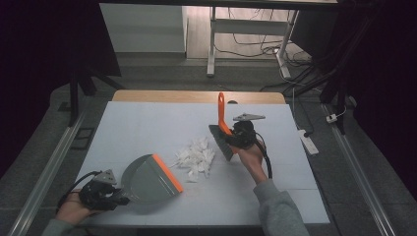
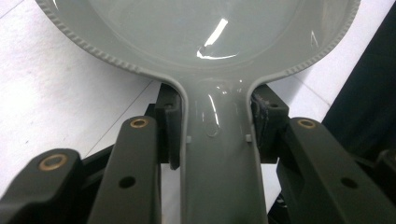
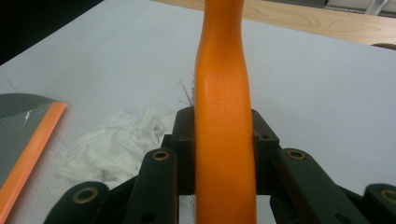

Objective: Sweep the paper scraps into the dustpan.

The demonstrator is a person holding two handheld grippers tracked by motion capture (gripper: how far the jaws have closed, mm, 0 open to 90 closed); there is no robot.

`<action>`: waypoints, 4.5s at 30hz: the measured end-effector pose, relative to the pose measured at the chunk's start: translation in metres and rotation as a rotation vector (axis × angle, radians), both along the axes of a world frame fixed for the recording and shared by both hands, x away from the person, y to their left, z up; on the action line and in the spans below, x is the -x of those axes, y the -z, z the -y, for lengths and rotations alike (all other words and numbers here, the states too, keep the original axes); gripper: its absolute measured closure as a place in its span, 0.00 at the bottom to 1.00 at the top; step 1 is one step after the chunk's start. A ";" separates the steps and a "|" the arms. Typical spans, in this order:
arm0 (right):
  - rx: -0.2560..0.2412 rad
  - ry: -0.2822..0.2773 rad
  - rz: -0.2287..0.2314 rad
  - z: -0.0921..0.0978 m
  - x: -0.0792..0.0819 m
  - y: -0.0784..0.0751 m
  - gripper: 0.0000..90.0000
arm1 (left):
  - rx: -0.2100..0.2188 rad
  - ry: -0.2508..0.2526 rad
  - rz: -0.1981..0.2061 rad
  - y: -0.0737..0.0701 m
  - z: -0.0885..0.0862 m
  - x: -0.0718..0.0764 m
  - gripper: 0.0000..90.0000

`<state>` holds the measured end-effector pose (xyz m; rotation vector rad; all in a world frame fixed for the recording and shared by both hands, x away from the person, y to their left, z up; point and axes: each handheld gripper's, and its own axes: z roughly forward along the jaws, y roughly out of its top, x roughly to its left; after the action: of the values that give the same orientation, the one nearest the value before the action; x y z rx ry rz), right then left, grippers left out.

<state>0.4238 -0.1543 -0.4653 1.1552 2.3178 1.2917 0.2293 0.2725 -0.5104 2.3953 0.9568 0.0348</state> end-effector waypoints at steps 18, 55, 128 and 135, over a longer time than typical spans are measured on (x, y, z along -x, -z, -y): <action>0.044 0.035 -0.040 -0.012 -0.017 0.012 0.78 | -0.020 0.027 -0.015 0.003 0.011 -0.008 0.69; 0.122 -0.110 -0.089 -0.089 0.005 0.021 0.78 | -0.021 0.028 -0.019 0.004 0.014 -0.011 0.69; 0.145 -0.168 -0.057 -0.104 0.006 0.019 0.78 | -0.008 0.019 -0.023 0.005 0.017 -0.012 0.69; 0.136 -0.188 -0.075 -0.114 0.010 0.022 0.78 | -0.010 0.020 -0.021 0.005 0.018 -0.012 0.69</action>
<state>0.4141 -0.0401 -0.4871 0.9792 2.5768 1.1454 0.2418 0.2546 -0.5152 2.4186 0.9444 0.0065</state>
